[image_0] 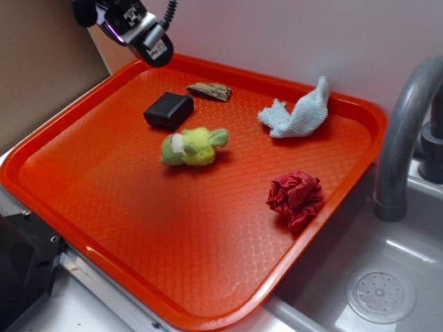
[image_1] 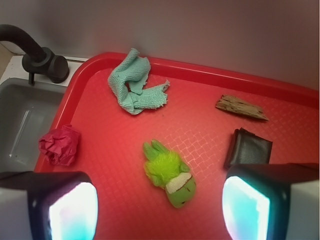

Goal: Grab the blue cloth.

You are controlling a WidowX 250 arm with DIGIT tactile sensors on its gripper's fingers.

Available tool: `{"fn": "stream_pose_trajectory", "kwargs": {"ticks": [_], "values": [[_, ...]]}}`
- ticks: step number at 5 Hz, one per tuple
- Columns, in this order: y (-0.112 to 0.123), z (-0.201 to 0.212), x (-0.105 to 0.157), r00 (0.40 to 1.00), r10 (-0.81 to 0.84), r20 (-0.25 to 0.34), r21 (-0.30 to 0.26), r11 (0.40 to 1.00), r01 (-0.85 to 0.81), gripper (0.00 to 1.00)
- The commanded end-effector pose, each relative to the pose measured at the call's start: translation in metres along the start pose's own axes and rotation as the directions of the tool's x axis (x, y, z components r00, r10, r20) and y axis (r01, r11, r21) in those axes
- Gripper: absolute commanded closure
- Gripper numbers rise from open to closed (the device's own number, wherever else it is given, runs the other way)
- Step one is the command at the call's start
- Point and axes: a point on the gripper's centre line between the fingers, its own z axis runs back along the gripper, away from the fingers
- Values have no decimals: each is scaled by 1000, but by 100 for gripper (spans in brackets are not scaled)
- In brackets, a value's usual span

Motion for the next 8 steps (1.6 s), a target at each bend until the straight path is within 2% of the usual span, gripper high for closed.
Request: {"fn": "stream_pose_trajectory", "kwargs": {"ticks": [1, 2, 3, 4, 5, 6, 7, 8], "values": [[-40, -48, 34, 995, -44, -88, 112, 992, 53, 0], [-69, -88, 43, 998, -42, -56, 172, 984, 51, 0], [-78, -111, 49, 994, -92, -65, 158, 982, 101, 0], [-87, -136, 54, 990, -140, -14, 202, 969, 140, 0], [-81, -153, 65, 991, -128, -31, 267, 955, 132, 0], [-74, -180, 80, 986, -140, -95, 164, 974, 154, 0], [-72, -197, 87, 982, -134, -134, 170, 973, 156, 0], [-61, -177, 87, 991, -92, -100, 167, 980, 108, 100]]}}
